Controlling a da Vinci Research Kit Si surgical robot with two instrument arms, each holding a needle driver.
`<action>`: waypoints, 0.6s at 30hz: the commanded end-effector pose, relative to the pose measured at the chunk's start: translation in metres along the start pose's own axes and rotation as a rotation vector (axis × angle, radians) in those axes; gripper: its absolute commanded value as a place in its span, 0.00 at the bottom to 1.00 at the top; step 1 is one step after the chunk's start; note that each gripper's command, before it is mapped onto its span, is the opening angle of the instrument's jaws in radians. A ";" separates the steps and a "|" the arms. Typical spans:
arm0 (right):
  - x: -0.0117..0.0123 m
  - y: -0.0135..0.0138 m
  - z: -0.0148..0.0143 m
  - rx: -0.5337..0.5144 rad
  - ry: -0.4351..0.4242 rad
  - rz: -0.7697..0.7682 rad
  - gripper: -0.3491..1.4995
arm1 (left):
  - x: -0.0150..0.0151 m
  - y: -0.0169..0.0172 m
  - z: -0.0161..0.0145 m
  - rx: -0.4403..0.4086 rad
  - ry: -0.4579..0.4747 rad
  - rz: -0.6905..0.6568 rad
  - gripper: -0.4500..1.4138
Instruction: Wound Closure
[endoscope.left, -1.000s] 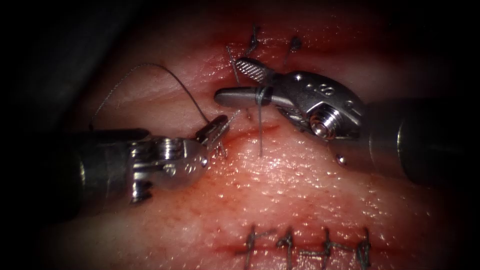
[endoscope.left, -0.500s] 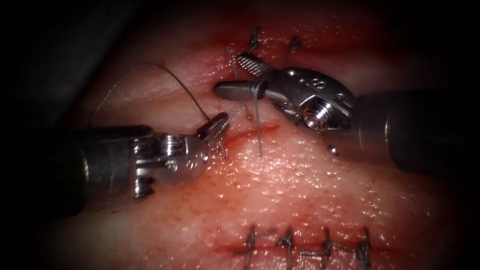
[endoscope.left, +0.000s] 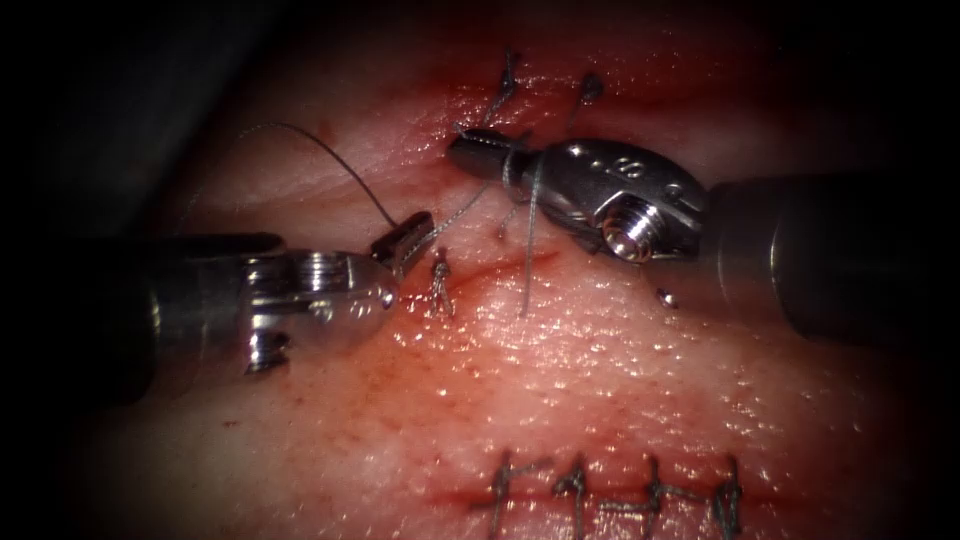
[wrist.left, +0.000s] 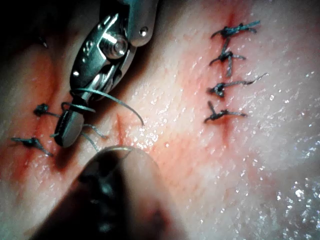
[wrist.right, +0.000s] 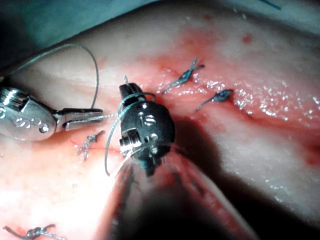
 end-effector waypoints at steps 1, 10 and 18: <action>-0.0003 -0.0007 0.0003 0.008 0.025 0.005 0.00 | 0.0001 0.0001 0.0006 -0.007 0.000 -0.004 0.00; -0.0008 -0.0024 -0.0017 0.056 0.164 -0.052 0.00 | -0.0023 -0.0038 0.0015 -0.040 -0.029 -0.023 0.00; -0.0041 -0.0025 -0.0050 0.075 0.209 -0.103 0.00 | -0.0040 -0.0097 0.0039 -0.050 -0.047 -0.066 0.00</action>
